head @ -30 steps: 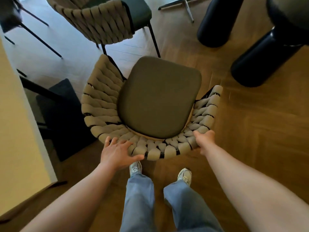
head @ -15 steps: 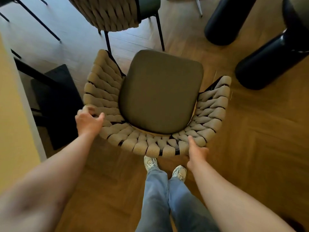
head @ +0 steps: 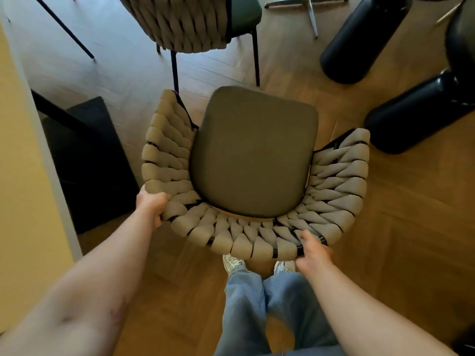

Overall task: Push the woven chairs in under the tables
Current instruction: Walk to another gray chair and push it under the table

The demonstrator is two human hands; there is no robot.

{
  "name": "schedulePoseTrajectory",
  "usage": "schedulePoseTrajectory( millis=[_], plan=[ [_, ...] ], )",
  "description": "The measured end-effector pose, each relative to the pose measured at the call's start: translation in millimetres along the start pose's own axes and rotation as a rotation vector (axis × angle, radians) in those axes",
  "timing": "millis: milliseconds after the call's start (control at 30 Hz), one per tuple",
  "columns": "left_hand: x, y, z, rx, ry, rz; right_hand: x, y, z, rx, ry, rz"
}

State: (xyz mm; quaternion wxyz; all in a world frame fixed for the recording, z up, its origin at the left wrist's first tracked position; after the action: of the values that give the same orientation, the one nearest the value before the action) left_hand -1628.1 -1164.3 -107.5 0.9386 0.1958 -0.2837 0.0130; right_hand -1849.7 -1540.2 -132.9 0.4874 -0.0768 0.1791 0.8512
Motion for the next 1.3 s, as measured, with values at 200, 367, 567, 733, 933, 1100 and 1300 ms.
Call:
schedulePoseTrajectory(
  millis=[200, 367, 567, 733, 933, 1100, 1300],
  plan=[
    [-33, 8, 12, 0.093, 0.078, 0.135, -59, -26, -7, -0.043, 0.11, 0.056],
    [-51, -3, 20, 0.15, 0.151, 0.242, -100, -47, -15, -0.055, 0.154, 0.138],
    [-69, -28, 42, 0.237, 0.239, 0.297, -148, -61, -39, -0.094, 0.153, 0.28],
    [-82, -60, 67, 0.315, 0.305, 0.35, -197, -75, -75, -0.16, 0.166, 0.433],
    [-91, -101, 94, 0.39, 0.353, 0.441, -254, -96, -61, -0.219, 0.21, 0.539],
    [-88, -112, 102, 0.395, 0.325, 0.452, -272, -102, -57, -0.264, 0.21, 0.582],
    [-81, -103, 101, 0.361, 0.232, 0.455, -271, -102, -39, -0.349, 0.201, 0.558]
  ],
)
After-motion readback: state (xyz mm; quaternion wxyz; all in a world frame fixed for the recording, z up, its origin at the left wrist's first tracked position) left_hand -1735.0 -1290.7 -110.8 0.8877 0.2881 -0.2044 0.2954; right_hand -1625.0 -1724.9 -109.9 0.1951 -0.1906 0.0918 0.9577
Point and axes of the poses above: each hand's wrist, its own z-axis away from the middle knuckle, its own y-axis out of the back of the hand, x = y × z, the point moved 10 cm from there along -z, towards the middle knuckle, and after that the axes turned 1 degree about -z, right-handed, at the moved point
